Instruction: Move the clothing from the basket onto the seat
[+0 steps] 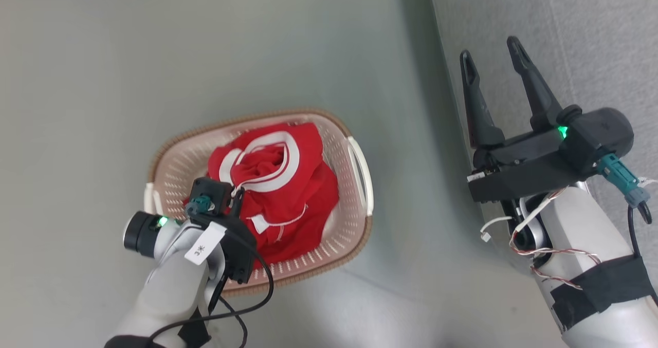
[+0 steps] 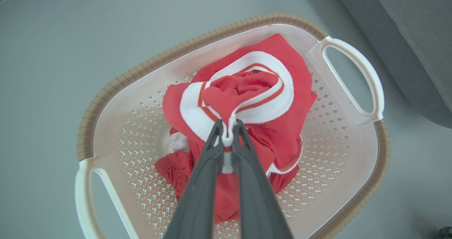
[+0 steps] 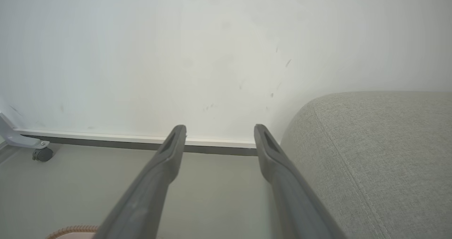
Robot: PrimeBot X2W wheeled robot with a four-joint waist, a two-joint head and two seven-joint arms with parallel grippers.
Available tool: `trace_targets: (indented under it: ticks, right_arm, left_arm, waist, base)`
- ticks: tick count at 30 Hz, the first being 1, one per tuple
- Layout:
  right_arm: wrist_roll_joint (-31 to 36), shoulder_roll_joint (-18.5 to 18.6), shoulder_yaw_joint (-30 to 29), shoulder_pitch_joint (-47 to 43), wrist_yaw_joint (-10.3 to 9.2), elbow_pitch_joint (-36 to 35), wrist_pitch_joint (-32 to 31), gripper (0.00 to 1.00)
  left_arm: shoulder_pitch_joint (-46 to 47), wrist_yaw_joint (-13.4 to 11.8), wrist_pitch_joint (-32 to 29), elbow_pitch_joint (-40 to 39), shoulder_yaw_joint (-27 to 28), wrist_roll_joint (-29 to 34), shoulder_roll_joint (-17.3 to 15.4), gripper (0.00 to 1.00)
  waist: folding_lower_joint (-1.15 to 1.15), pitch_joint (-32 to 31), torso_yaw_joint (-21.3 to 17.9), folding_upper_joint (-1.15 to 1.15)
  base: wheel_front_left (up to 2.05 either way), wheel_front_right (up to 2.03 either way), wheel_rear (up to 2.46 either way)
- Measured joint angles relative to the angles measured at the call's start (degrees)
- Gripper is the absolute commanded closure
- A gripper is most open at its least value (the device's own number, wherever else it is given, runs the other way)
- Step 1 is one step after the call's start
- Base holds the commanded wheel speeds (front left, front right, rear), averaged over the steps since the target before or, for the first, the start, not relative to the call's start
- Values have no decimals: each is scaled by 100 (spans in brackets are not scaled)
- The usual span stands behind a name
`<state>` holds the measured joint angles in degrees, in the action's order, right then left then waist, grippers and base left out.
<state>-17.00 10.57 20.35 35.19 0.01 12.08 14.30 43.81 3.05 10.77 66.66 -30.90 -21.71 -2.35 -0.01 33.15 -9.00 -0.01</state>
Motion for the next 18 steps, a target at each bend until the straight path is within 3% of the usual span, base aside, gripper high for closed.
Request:
trace_targets:
  ticks: [18]
  right_arm:
    - [-11, 131, 2, -664, 26, 276, 40, 0]
  left_arm:
    - [-676, 101, 274, -525, 51, -680, 16, 100]
  waist:
    - [-1, -1339, 309, 0]
  base:
    - [0, 0, 0]
